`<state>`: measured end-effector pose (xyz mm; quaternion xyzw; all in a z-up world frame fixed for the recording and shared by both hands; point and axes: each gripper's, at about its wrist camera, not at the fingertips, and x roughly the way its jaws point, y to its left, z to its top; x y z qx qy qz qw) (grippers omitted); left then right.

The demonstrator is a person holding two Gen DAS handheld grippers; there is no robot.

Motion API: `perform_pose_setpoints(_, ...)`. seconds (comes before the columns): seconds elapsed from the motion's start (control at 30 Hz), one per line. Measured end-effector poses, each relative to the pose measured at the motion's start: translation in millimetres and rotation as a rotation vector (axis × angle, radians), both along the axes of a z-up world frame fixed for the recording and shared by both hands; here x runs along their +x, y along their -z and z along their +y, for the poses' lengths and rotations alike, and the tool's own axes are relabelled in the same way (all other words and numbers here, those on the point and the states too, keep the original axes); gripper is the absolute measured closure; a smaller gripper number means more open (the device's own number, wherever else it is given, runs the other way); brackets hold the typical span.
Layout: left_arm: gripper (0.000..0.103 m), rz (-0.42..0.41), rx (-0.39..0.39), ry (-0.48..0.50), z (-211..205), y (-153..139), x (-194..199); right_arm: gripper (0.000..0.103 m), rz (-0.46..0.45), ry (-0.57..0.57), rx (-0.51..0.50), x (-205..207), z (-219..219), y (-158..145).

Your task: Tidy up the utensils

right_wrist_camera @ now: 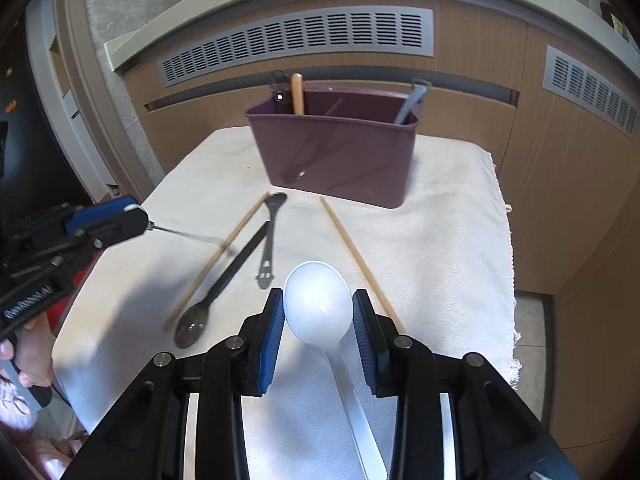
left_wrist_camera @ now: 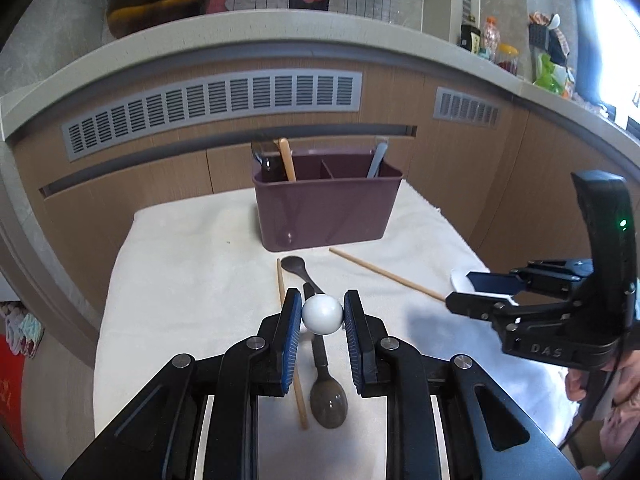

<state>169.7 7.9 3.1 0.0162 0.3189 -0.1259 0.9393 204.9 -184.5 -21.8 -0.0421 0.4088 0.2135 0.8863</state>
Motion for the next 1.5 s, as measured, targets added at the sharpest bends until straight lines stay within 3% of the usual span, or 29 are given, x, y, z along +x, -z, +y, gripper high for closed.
perform_pose_setpoints(0.3,0.080,-0.056,-0.037,0.026,2.9,-33.9,-25.4,0.072,-0.095,-0.036,-0.014,-28.1,7.2,-31.1)
perform_pose_setpoints(0.43,0.081,-0.087,-0.077,0.070,3.5,-63.9,-27.7,0.072,-0.167,-0.046,0.021,-32.1,5.8,-61.8)
perform_pose_setpoints(0.63,0.081,-0.211,-0.130,0.117,4.6,-145.8,-2.6,0.072,-0.362,-0.044,0.080,-12.9,1.4,-148.9)
perform_pose_setpoints(0.77,0.081,-0.332,-0.134,0.082,5.2,-200.0,28.3,0.072,-0.528,-0.011,0.125,8.9,-2.0,-211.8)
perform_pose_setpoints(0.9,0.081,-0.365,-0.163,0.068,8.1,-222.7,58.8,0.072,-0.620,0.031,0.156,35.7,-3.0,-241.0)
perform_pose_setpoints(1.1,0.080,-0.349,-0.180,0.073,9.8,-216.8,104.1,0.072,-0.568,0.019,0.231,82.6,-9.3,-234.1)
perform_pose_setpoints(1.5,0.080,-0.185,-0.197,0.076,7.9,-142.3,185.2,0.072,-0.408,0.032,0.307,166.2,-9.2,-158.8)
